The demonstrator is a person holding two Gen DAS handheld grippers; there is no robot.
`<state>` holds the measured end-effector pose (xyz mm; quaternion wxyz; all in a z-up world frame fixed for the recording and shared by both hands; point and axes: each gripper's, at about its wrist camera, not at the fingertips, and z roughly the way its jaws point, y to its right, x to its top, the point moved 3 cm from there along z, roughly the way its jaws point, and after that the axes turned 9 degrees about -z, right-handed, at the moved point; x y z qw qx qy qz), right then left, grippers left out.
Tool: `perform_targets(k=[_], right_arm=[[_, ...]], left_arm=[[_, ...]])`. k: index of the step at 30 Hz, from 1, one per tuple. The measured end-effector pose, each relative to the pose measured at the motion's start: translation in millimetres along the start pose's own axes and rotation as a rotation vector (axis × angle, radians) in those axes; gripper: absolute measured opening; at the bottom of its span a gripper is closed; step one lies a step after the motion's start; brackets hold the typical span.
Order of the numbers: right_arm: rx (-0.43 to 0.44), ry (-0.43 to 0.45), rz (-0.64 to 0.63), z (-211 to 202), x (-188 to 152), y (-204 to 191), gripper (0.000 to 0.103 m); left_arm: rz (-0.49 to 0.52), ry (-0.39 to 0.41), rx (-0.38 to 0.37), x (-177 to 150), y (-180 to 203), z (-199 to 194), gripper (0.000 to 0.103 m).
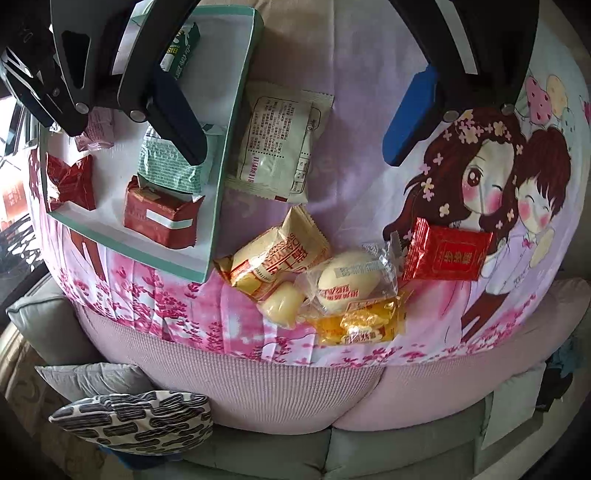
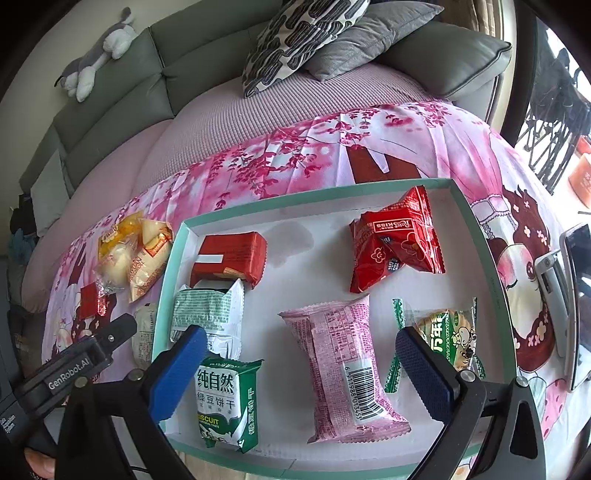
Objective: Organize snacks
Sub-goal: 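Move both open tools back over the snack pile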
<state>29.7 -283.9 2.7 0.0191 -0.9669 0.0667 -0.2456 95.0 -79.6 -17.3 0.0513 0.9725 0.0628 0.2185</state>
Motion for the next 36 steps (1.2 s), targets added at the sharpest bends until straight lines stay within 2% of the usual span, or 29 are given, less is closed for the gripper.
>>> perform_targets(k=[4, 8, 14, 18, 23, 29, 31, 34, 36], right_arm=[[0.015, 0.023, -0.019, -6.2, 2.2, -9.8, 0.103], [0.039, 0.034, -0.037, -7.9, 3.0, -27.3, 0.103], [0.092, 0.036, -0.122, -4.0, -0.1, -68.2, 0.103], [0.137, 0.034, -0.203, -1.2, -11.9, -99.1, 0.103], [0.162, 0.025, -0.248, 6.7, -21.0, -125.8, 0.102], [0.183, -0.013, -0.296, 19.2, -24.8, -148.4, 0.092], [0.190, -0.026, -0.305, 21.7, -26.1, -153.1, 0.088], [0.191, -0.041, -0.315, 25.4, -26.8, -158.1, 0.082], [0.198, -0.053, -0.312, 28.3, -25.7, -159.6, 0.079]], left_arm=[[0.031, 0.030, 0.004, 6.0, -3.9, -11.0, 0.096], [0.032, 0.039, 0.035, 14.6, -27.0, -15.4, 0.096], [0.012, 0.056, 0.152, 21.0, -79.2, -18.2, 0.096], [-0.059, 0.049, 0.135, 27.5, -107.1, -21.7, 0.096], [-0.096, 0.039, 0.128, 30.4, -124.4, -22.1, 0.096], [-0.086, 0.016, 0.147, 30.5, -130.7, -10.9, 0.096], [-0.077, -0.014, 0.161, 29.1, -132.5, 0.8, 0.096], [-0.091, -0.065, 0.140, 27.7, -135.8, 16.3, 0.096], [-0.097, -0.072, 0.144, 29.0, -138.2, 20.2, 0.096]])
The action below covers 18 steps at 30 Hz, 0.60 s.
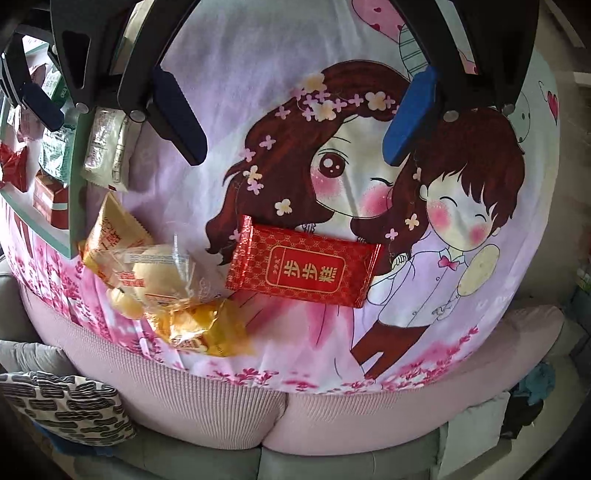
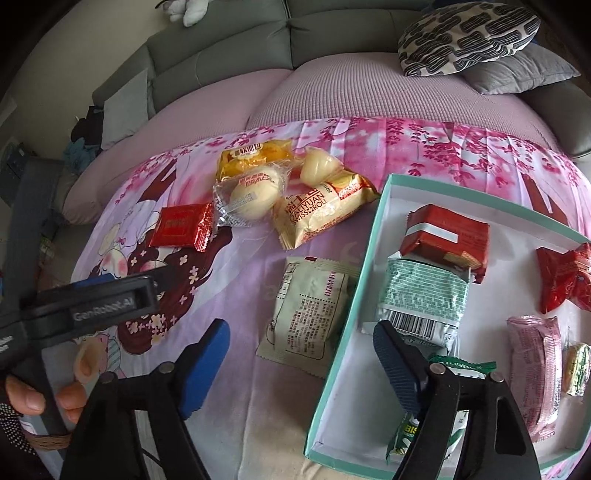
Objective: Organize snacks
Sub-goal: 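Move both open tools back over the snack pile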
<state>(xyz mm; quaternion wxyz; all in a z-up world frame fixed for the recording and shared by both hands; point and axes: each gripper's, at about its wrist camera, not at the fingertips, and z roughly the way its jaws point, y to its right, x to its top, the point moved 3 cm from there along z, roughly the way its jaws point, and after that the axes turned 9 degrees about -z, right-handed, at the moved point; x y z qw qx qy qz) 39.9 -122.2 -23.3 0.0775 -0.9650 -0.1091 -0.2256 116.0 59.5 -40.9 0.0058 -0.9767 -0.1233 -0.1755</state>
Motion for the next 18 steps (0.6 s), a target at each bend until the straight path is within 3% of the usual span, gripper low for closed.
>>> perform_targets(k=[6, 11, 13, 18], right_arm=[[0.054, -0.030, 0.019, 8.7, 7.7, -3.6, 0.070], [0.018, -0.067, 0.009, 19.4, 17.1, -7.5, 0.067], [0.013, -0.091, 0.020, 22.8, 21.8, -7.3, 0.061], [-0.029, -0.100, -0.021, 20.2, 38.3, -13.4, 0.061]], left_arm=[[-0.017, 0.001, -0.009, 7.7, -7.7, 1.6, 0.096], [-0.030, -0.003, -0.013, 12.0, -14.3, 3.4, 0.096], [-0.035, -0.003, -0.016, 12.6, -16.5, 3.3, 0.096], [-0.064, 0.004, -0.022, 15.9, -23.9, 1.6, 0.096]])
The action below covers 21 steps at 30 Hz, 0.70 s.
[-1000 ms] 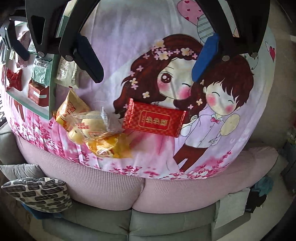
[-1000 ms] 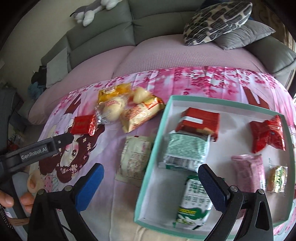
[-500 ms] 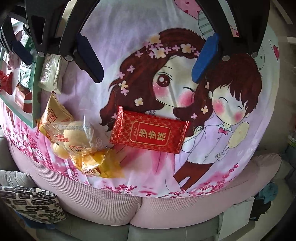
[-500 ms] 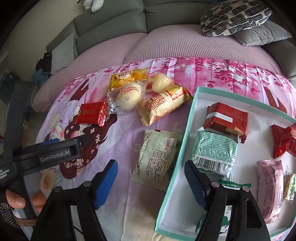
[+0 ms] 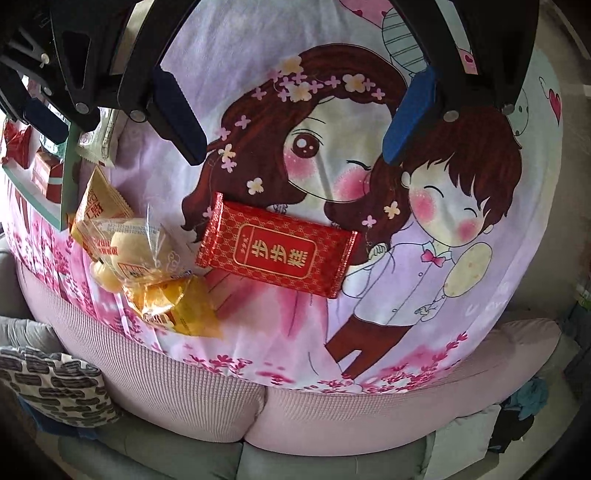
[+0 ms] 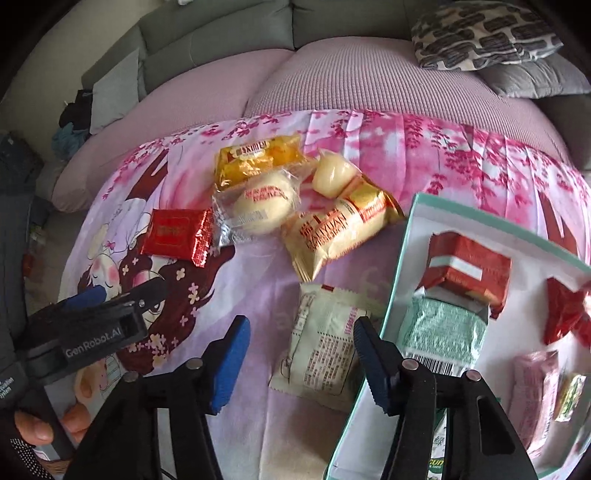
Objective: Organize snacks
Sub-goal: 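Move both open tools back over the snack pile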
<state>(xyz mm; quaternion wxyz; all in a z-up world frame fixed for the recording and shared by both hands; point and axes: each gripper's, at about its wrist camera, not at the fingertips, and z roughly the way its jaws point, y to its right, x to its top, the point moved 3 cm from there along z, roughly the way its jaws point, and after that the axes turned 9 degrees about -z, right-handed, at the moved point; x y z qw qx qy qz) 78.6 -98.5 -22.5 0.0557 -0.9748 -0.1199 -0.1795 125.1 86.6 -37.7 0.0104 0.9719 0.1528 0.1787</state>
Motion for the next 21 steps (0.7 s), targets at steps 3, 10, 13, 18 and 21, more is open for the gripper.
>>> perform_targets(k=[3, 10, 13, 18, 21], right_arm=[[0.004, -0.025, -0.009, 1.6, 6.4, -2.9, 0.061], [-0.013, -0.119, -0.007, 19.8, 9.7, -7.6, 0.061], [-0.081, -0.157, -0.011, 28.6, 10.6, -4.4, 0.061], [-0.164, -0.215, -0.037, 41.3, 15.0, 0.4, 0.062], [-0.189, -0.251, -0.053, 49.5, 17.7, -0.2, 0.062]], left_arm=[[-0.010, 0.001, -0.006, 0.3, -2.3, -1.0, 0.096], [-0.008, 0.006, -0.019, 0.2, -1.3, -4.6, 0.096], [-0.012, 0.006, -0.021, 0.9, -2.4, -5.2, 0.096], [-0.026, 0.010, -0.018, 1.8, -5.8, -6.8, 0.096], [-0.025, 0.011, -0.020, 1.8, -5.9, -7.5, 0.096]])
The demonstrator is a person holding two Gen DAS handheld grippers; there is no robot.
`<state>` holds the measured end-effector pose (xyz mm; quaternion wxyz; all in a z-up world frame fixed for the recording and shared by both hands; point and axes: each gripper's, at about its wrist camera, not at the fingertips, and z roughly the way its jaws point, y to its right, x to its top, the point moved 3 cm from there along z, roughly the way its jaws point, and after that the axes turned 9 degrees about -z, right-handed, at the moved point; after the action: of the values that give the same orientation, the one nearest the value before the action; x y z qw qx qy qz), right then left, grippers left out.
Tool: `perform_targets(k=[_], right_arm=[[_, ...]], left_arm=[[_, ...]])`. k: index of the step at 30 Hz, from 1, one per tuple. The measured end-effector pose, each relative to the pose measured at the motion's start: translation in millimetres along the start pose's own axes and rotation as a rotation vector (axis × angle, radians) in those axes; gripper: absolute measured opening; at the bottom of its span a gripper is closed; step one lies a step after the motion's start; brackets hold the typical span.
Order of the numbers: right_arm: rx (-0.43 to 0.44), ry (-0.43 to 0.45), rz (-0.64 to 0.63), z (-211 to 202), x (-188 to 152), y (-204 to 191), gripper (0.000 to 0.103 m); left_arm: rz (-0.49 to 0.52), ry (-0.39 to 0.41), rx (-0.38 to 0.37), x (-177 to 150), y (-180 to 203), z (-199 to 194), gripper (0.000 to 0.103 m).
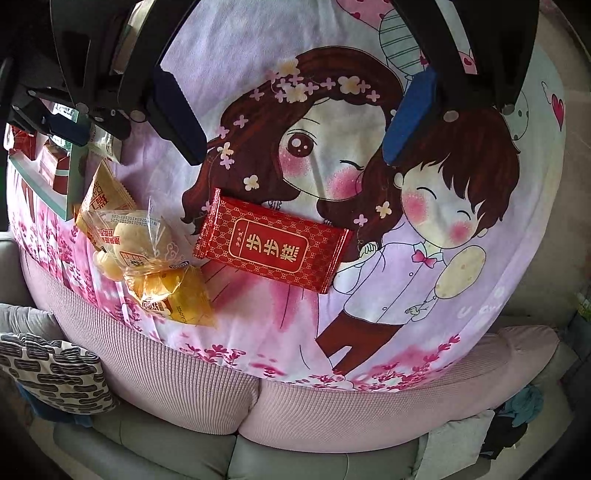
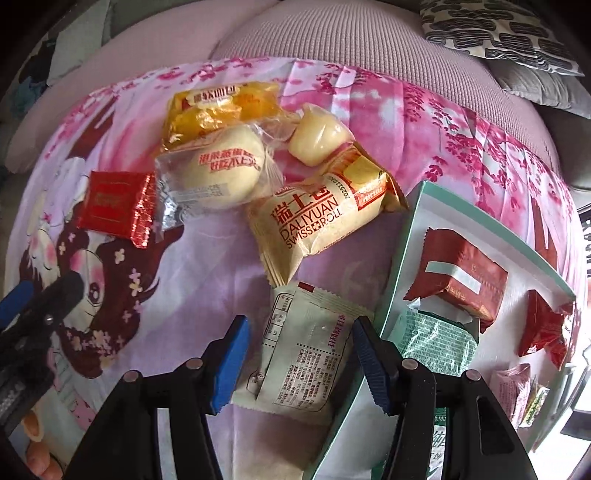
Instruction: Organize snacks
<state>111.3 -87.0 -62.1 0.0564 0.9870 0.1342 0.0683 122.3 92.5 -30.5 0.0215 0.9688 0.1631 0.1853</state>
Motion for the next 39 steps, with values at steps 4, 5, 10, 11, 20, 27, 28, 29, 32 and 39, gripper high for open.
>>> perform_targets(k=[4, 5, 10, 11, 20, 27, 28, 29, 32, 39], right_arm=[[-0.022, -0.038, -0.011, 7.1, 5.4, -1.3, 0.063], [-0.019, -0.043, -0.006, 7.9, 6.8, -1.0, 0.064], [-0.003, -0.047, 0.011, 11.8, 11.2, 0.0, 0.068], [-0.004, -0.044, 0.008, 12.3, 11.0, -0.5, 0.068], [0.077, -0.025, 0.013, 14.4, 8.5, -23.0, 0.069], [0.116, -0.014, 0.012, 2.2, -1.1, -36.0, 0.069], [0.116, -0.015, 0.017, -0.4, -2.1, -31.9, 0.069], [0.109, -0.017, 0.023, -0.6, -2.1, -29.4, 0.069], [0.095, -0.014, 0.036, -0.5, -2.3, -22.6, 0.069], [0.098, -0.033, 0.042, 4.6, -7.8, -21.5, 0.069]], left_arm=[[-0.002, 0.000, 0.000, 0.1, 0.3, -0.2, 0.096], [-0.003, 0.001, -0.001, 0.3, 0.4, -0.4, 0.096], [-0.009, 0.000, 0.001, 0.8, -1.4, -0.7, 0.096], [-0.009, 0.000, 0.001, 0.9, -1.7, -0.8, 0.096], [-0.007, -0.001, 0.004, 0.4, -1.7, 0.0, 0.096], [-0.010, -0.005, 0.003, -0.4, -2.1, 1.4, 0.096], [-0.011, -0.005, 0.004, -0.7, -2.3, 1.7, 0.096], [-0.011, -0.006, 0.004, -0.8, -2.8, 2.1, 0.096], [-0.011, -0.009, 0.006, -0.8, -3.8, 3.1, 0.096], [-0.009, -0.015, 0.004, -2.1, -4.1, 5.7, 0.096]])
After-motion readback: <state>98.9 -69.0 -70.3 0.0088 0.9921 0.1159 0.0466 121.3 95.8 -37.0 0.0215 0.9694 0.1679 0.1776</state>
